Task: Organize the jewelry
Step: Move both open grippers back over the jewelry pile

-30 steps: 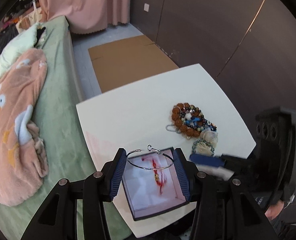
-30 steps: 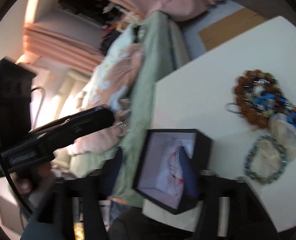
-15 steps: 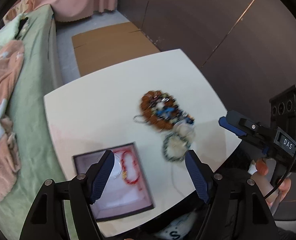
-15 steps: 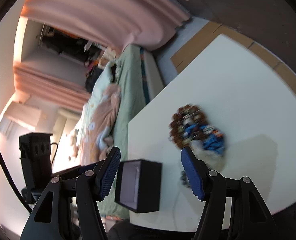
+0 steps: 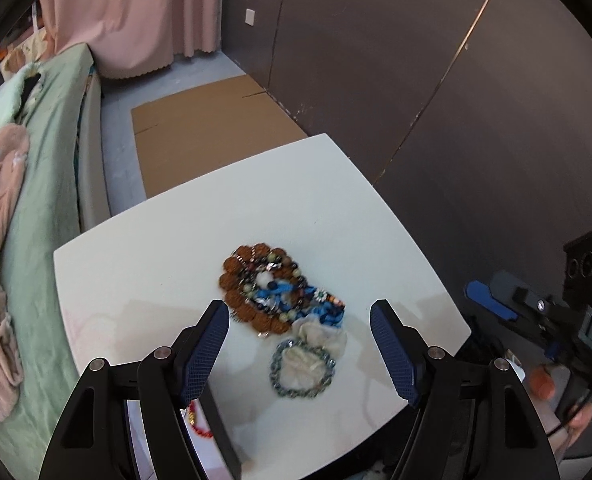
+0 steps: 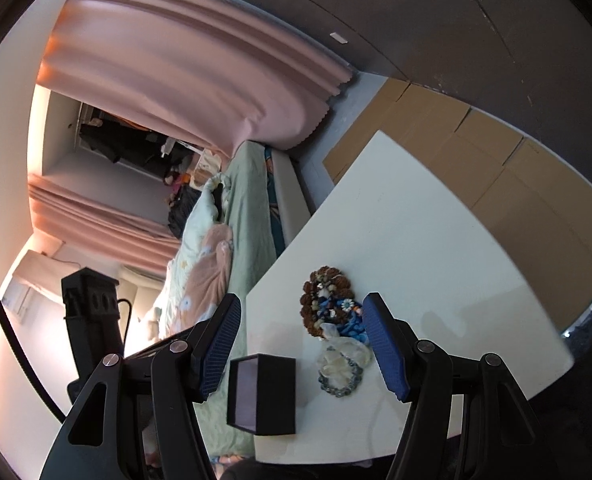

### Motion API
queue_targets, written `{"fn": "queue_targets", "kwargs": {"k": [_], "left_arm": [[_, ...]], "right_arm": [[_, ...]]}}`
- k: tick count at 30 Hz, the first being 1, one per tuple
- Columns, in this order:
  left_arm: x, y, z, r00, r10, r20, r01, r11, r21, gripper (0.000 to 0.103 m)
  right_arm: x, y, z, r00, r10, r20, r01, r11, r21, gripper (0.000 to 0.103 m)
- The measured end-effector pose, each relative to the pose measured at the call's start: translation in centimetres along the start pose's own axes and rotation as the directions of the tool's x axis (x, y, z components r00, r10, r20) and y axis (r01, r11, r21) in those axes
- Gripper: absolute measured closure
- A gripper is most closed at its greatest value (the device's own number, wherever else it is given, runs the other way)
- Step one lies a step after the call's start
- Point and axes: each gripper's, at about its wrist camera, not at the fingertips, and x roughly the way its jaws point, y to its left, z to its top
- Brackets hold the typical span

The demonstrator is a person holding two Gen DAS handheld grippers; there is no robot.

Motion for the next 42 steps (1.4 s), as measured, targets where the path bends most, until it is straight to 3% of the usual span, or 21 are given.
{"fn": "queue_targets", "kwargs": {"k": [10, 14, 21, 26, 28, 34, 38, 42], "left_arm": [[3.9, -2.4, 1.0, 1.0, 0.004, -0.014, -0.004, 0.999, 0.033, 0.029], [5.0, -2.5, 1.6, 1.0, -0.025, -0.019, 0.025, 1.0, 0.014, 0.029], [5.0, -2.4, 3.2, 0.997, -0.062, 0.04, 0.062, 0.998, -0.013, 0.029], [4.0, -0.5, 3.7, 0.981, -0.172, 0.088, 0.178, 0.981, -0.074, 0.029], [3.2, 0.6, 3.9, 0.979, -0.165, 0.121, 0.177, 0.979, -0.099, 0.029], [1.7, 2.8, 3.0, 0.978, -0.152, 0.146, 0.162, 0.985, -0.06, 0.029], [2.2, 5.6, 1.3, 0.973, -0.179, 0.145, 0.195, 0.975, -0.106, 0.029], [2.7, 7.4, 0.2, 0.972, -0.189, 0.14, 0.207, 0.97, -0.128, 0.029]], "right_arm": [[-1.0, -1.4, 0.7, 1.0, -0.03, 0.003, 0.03, 1.0, 0.009, 0.039], [-1.2, -1.9, 1.0, 0.999, -0.041, -0.002, 0.041, 0.999, 0.018, 0.039], [-1.0, -2.5, 1.7, 0.998, -0.056, 0.004, 0.056, 0.998, 0.037, 0.039], [-0.6, -3.0, 2.1, 0.998, -0.064, 0.006, 0.063, 0.996, 0.061, 0.039], [-0.3, -3.1, 2.1, 0.998, -0.069, 0.002, 0.069, 0.995, 0.073, 0.039], [0.4, -2.2, 1.8, 0.992, -0.124, -0.006, 0.124, 0.989, 0.077, 0.039], [1.7, 0.1, 1.1, 0.985, -0.174, -0.004, 0.174, 0.985, -0.01, 0.039], [4.2, 1.4, 0.1, 0.978, -0.2, -0.054, 0.197, 0.978, -0.064, 0.039]]}}
